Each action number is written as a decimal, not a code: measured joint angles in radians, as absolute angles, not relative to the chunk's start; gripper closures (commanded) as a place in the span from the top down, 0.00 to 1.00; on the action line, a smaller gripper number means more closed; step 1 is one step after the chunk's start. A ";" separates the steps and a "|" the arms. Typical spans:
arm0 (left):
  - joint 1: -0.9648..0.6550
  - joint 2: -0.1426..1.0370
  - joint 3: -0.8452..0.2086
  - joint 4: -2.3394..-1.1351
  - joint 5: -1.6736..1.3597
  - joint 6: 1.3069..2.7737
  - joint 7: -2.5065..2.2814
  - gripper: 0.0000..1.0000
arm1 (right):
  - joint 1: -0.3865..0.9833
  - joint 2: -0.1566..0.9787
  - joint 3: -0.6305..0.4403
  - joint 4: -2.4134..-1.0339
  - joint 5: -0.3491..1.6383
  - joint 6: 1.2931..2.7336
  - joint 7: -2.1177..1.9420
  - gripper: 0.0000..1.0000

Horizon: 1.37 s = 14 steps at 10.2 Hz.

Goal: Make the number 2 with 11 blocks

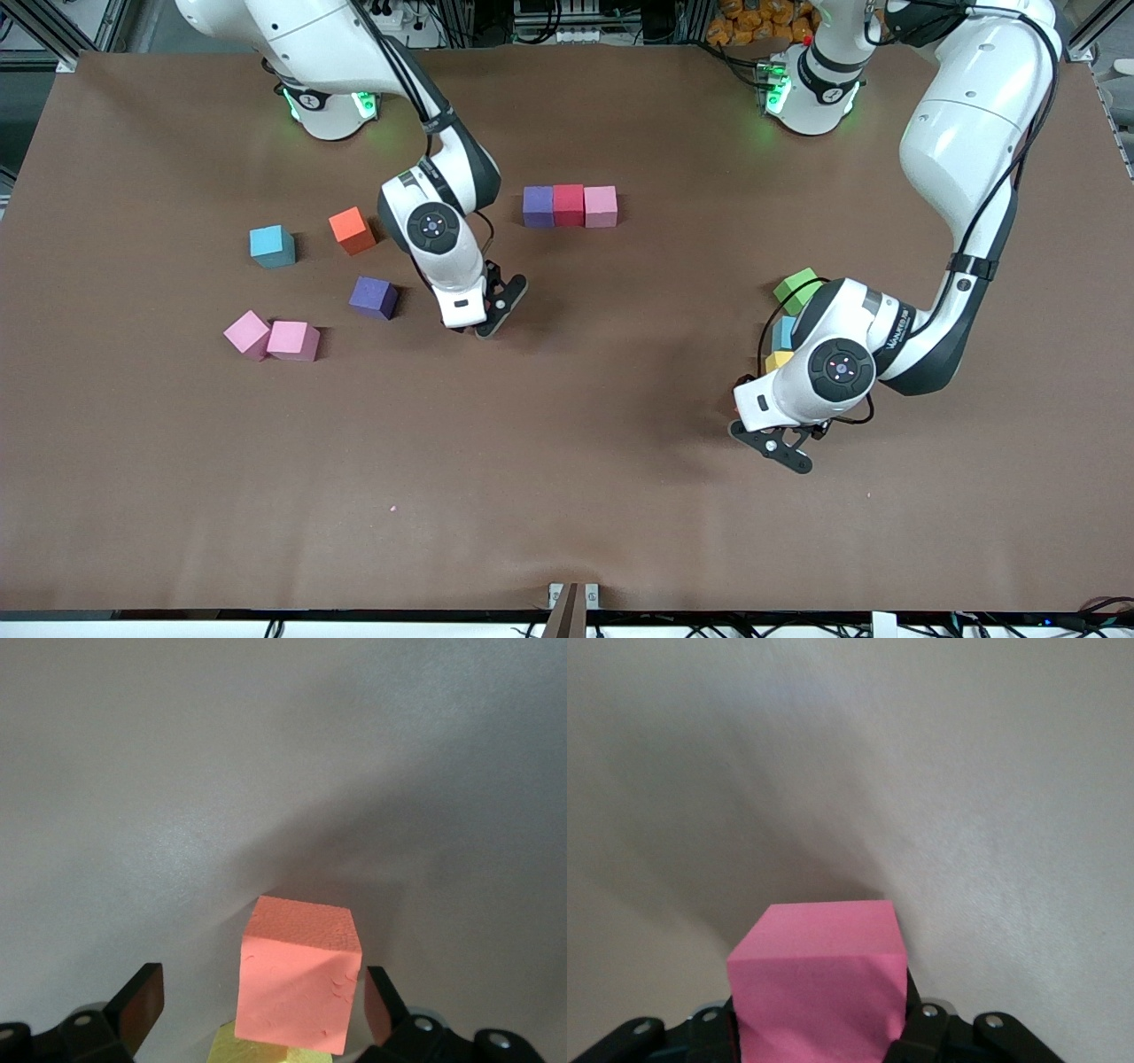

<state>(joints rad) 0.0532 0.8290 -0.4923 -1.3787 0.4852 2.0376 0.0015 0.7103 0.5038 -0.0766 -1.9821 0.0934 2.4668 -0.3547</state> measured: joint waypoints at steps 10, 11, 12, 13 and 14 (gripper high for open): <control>0.055 0.852 -0.490 -1.420 0.485 2.036 -0.042 1.00 | 0.961 0.516 -0.076 -1.849 0.096 2.341 0.411 0.43; 0.058 0.855 -0.488 -1.424 0.485 2.036 -0.042 1.00 | 0.981 0.530 -0.075 -1.816 0.110 2.320 0.477 0.43; 0.063 0.856 -0.486 -1.429 0.485 2.036 -0.042 0.94 | 0.999 0.548 -0.075 -1.790 0.141 2.316 0.517 0.43; 0.069 0.857 -0.484 -1.432 0.485 2.036 -0.042 0.89 | 1.011 0.568 -0.075 -1.769 0.177 2.316 0.535 0.43; 0.073 0.859 -0.484 -1.435 0.485 2.036 -0.042 0.85 | 1.016 0.586 -0.075 -1.751 0.207 2.316 0.545 0.43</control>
<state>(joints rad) 0.0729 0.8589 -0.4842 -1.4348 0.4852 2.0364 -0.0425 1.0156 0.5860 -0.0752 -1.7508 0.2071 2.3159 0.5453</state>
